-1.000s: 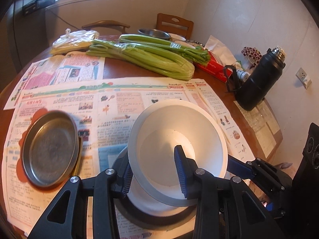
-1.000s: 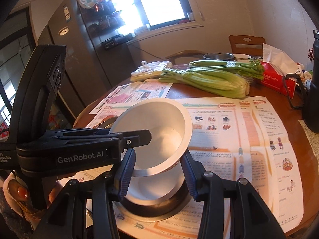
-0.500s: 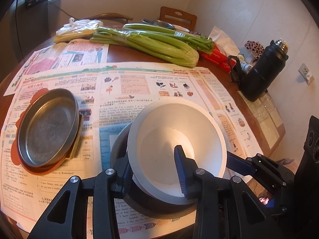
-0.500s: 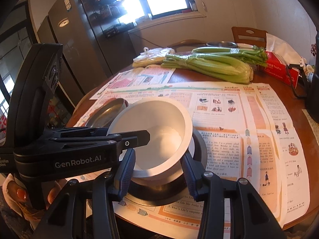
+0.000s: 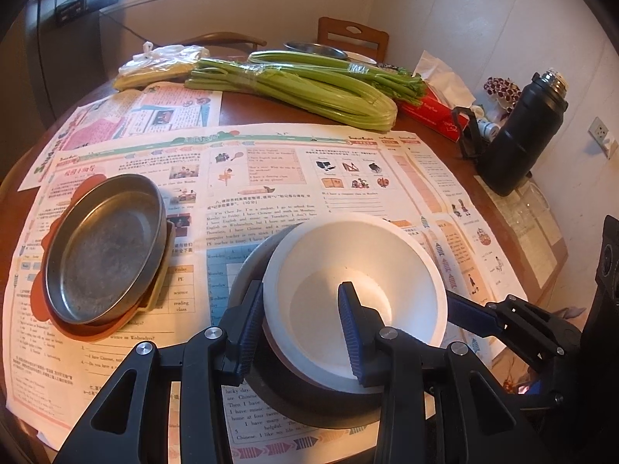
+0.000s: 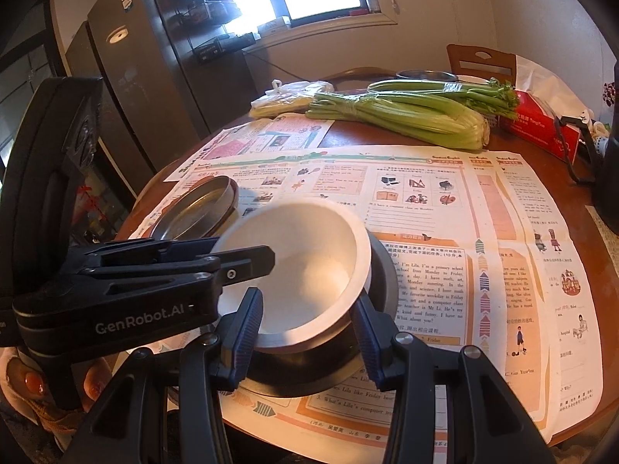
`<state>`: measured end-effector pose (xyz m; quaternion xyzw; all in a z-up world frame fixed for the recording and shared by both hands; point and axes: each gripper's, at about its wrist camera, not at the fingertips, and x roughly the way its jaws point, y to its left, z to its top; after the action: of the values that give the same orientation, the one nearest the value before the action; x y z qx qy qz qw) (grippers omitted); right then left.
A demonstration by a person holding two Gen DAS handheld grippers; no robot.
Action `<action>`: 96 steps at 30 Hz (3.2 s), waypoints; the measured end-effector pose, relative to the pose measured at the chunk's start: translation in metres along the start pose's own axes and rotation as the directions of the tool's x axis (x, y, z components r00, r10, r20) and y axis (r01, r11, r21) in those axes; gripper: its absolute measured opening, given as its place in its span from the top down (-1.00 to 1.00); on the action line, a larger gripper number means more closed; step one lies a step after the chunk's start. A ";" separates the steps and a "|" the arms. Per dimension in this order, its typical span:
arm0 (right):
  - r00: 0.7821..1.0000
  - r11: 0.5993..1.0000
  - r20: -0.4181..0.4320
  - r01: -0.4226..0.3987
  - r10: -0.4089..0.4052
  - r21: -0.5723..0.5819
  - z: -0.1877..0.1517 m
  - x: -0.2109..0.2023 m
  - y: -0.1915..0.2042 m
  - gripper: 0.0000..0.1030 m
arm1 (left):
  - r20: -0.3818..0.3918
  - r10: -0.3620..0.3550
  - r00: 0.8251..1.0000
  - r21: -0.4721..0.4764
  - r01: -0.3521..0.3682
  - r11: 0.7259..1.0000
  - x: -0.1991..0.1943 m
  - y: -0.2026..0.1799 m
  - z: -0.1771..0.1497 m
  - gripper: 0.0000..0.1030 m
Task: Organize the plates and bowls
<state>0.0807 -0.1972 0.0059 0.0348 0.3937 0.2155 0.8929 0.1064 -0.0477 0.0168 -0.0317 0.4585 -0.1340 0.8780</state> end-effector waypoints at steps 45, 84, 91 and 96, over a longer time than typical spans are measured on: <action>0.999 0.991 -0.053 0.001 0.007 0.136 -0.004 0.024 -0.035 -0.05 | -0.050 0.014 0.999 -0.074 -0.018 0.997 0.032 0.027 -0.009 -0.28; 0.997 0.993 -0.032 -0.070 0.074 0.094 0.003 0.023 -0.013 -0.08 | -0.043 -0.033 0.999 -0.088 0.029 0.996 0.019 0.032 -0.006 -0.11; 0.996 0.994 -0.025 -0.081 0.083 0.068 0.015 0.023 0.003 -0.08 | -0.007 -0.031 1.000 -0.096 0.030 0.995 0.004 0.045 0.001 -0.11; 0.997 0.996 -0.003 -0.079 0.079 0.042 0.028 0.020 0.015 -0.08 | 0.017 -0.018 1.000 -0.101 0.020 0.995 -0.006 0.053 0.007 -0.11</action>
<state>0.1069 -0.1720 0.0147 0.0686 0.3987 0.2424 0.8818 0.1196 0.0043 0.0165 -0.0816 0.4571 -0.1187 0.8777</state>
